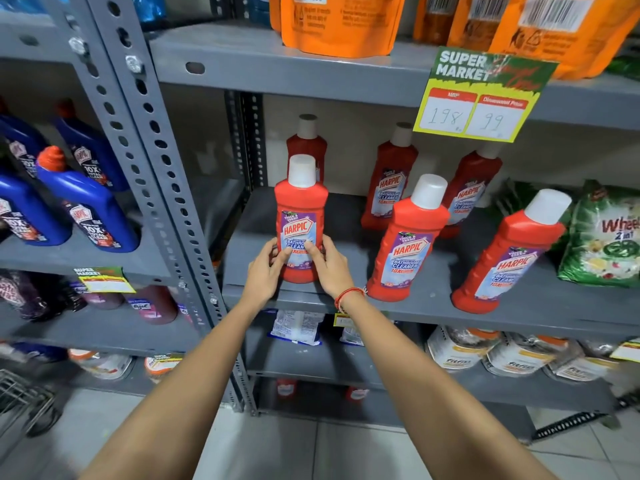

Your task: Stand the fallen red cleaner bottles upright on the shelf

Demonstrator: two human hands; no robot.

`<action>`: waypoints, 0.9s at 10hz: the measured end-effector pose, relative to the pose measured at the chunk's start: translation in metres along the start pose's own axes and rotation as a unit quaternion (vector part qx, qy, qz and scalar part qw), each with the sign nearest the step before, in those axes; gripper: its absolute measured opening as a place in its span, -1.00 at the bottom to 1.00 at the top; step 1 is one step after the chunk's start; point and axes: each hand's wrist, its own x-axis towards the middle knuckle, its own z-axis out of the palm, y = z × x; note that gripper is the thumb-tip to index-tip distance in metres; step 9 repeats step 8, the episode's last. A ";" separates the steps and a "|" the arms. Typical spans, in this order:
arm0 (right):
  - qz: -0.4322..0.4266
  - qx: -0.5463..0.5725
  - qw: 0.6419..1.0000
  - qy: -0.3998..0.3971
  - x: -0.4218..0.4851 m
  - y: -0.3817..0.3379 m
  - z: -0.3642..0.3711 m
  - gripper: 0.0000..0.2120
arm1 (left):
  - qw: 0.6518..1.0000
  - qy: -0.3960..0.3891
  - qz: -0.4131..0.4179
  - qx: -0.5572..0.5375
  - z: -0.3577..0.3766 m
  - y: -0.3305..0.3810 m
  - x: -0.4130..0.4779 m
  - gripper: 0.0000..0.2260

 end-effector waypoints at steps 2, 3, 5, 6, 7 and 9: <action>0.001 0.008 1.000 -0.004 -0.014 -0.001 0.000 -0.63 | 1.000 0.017 -0.003 0.002 0.001 0.001 -0.015 -0.66; 0.000 0.009 1.000 -0.006 -0.019 -0.003 -0.001 -0.63 | 1.000 0.022 -0.006 0.004 0.002 0.003 -0.019 -0.67; 0.008 0.008 1.000 -0.003 -0.025 -0.005 0.000 -0.61 | 1.000 0.029 -0.002 0.003 0.003 0.007 -0.027 -0.67; 0.009 0.000 1.000 -0.007 -0.025 -0.003 0.000 -0.59 | 1.000 0.024 -0.009 0.005 0.003 0.007 -0.028 -0.66; 0.030 -0.015 0.999 -0.019 -0.030 -0.008 -0.004 -0.57 | 0.999 0.020 -0.035 0.016 0.001 0.016 -0.032 -0.63; 0.021 -0.042 0.999 0.015 -0.031 -0.002 -0.010 -0.55 | 0.996 0.080 -0.036 0.021 -0.002 0.017 -0.034 -0.60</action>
